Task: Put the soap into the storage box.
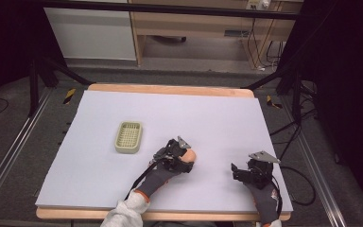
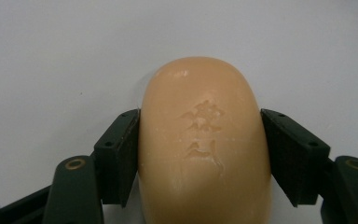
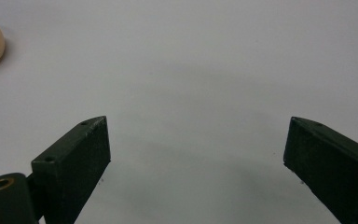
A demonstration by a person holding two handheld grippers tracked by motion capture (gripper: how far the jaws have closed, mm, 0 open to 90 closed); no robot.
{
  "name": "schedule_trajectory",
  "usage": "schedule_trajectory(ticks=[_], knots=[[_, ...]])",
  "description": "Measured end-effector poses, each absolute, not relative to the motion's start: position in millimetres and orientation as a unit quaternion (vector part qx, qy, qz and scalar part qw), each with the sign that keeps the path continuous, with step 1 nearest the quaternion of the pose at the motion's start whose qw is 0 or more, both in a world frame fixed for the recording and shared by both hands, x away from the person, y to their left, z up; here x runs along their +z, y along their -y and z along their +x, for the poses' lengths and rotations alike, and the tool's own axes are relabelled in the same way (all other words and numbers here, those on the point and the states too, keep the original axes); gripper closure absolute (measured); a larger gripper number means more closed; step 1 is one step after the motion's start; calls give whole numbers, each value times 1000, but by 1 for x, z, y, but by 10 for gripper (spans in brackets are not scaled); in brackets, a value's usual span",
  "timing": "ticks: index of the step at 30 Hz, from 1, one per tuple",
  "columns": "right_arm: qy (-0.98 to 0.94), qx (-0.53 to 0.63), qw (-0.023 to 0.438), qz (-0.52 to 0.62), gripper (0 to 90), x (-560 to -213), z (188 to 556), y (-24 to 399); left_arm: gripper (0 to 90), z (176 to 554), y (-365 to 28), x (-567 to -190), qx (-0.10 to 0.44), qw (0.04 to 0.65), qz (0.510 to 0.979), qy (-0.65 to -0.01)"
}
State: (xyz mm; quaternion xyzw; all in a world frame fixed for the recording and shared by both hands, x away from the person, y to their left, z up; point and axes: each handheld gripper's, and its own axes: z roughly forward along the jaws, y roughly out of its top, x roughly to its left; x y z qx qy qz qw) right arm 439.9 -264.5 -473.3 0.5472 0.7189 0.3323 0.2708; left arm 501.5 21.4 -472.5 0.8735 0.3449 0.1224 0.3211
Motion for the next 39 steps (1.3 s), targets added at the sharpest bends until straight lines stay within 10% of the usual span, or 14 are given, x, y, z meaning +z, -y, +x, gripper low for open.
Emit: schedule_trajectory(ticks=[39], knots=[[-716,330,272,552,75,-473,440,265,315,484,-97,-422,154,354,850,-359]])
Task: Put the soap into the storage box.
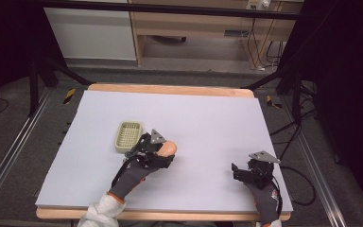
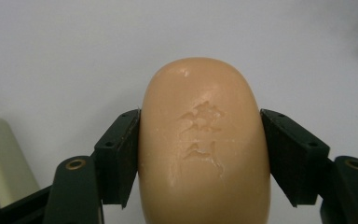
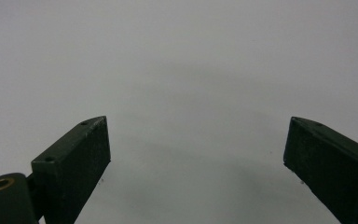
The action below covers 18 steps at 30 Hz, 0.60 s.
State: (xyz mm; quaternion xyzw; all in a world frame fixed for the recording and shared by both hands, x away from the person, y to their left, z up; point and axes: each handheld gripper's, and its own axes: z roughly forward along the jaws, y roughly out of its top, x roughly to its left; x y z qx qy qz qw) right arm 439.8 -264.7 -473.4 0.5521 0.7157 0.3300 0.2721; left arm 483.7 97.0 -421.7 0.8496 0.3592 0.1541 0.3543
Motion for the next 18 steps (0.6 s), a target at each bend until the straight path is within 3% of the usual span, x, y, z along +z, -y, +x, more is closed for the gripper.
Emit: schedule_trajectory(ticks=[18], knots=[[-719,329,273,549,75,-473,440,265,315,484,-135,-418,171,363,827,-392]])
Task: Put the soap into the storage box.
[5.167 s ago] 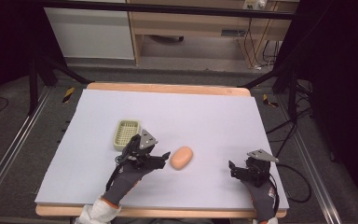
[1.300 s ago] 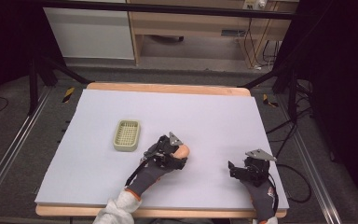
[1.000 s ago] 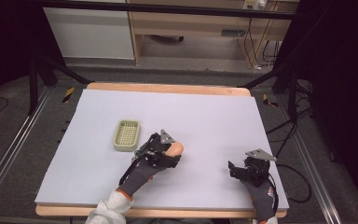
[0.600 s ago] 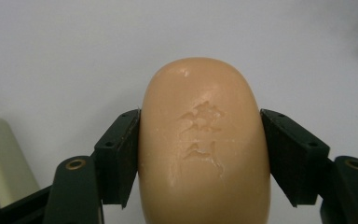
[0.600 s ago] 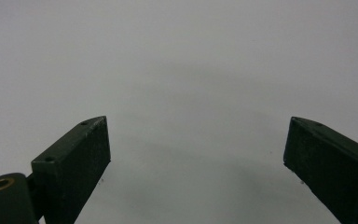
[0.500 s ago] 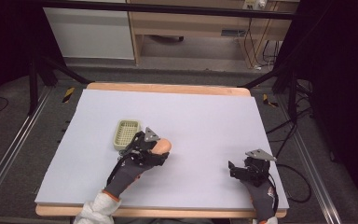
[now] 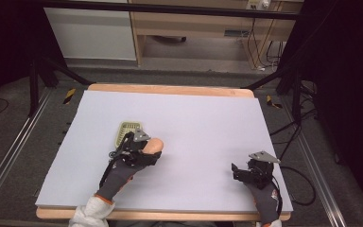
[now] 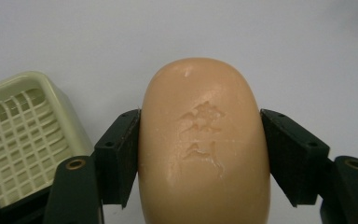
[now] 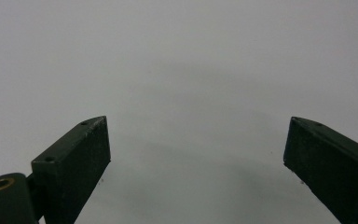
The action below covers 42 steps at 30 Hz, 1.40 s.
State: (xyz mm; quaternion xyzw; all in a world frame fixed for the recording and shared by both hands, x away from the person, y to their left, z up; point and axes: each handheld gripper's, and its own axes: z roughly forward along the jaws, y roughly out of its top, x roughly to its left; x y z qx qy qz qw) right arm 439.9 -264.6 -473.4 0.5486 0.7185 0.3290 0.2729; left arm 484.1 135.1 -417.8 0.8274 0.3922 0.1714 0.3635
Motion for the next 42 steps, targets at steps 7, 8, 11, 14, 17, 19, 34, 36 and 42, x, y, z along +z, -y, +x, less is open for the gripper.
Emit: schedule_trajectory(ticks=[7,8,11,14,17,19,34,36,42], knots=[[-720,332,276,544,75,-472,438,266,315,488,-147,-416,181,363,819,-407],[-720,332,276,544,75,-472,439,266,315,489,-149,-416,181,363,817,-409],[-722,331,275,542,75,-472,439,265,315,493,-154,-415,185,362,814,-416],[-723,329,275,542,75,-472,439,264,315,496,-157,-414,189,364,809,-422],[-723,329,273,542,75,-473,439,264,315,499,-161,-412,196,363,805,-425],[-723,328,273,543,75,-473,440,264,315,501,-164,-411,198,365,801,-431],[-723,328,272,544,75,-473,440,263,315,515,-172,-412,210,357,789,-454],[-724,327,274,543,75,-473,440,263,315,516,-174,-412,213,358,786,-458],[-724,325,273,544,75,-474,441,263,315,523,-182,-413,219,359,775,-471]])
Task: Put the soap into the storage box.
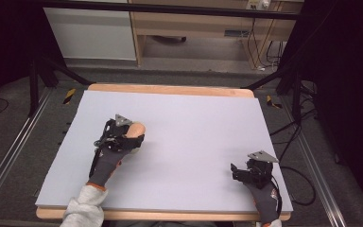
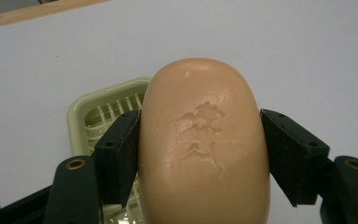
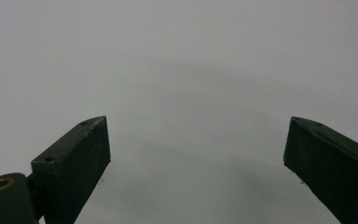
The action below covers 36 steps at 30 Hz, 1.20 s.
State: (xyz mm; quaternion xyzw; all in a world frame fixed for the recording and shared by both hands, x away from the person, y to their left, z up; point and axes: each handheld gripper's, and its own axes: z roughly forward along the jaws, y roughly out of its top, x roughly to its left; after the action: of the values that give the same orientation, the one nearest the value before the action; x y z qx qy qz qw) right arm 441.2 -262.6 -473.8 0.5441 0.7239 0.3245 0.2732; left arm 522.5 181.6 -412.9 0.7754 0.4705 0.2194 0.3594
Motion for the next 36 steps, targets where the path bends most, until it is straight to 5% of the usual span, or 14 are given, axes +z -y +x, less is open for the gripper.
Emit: schedule_trajectory(ticks=[36], knots=[[-727,322,273,542,73,-475,443,262,315,550,-199,-439,221,328,762,-512]])
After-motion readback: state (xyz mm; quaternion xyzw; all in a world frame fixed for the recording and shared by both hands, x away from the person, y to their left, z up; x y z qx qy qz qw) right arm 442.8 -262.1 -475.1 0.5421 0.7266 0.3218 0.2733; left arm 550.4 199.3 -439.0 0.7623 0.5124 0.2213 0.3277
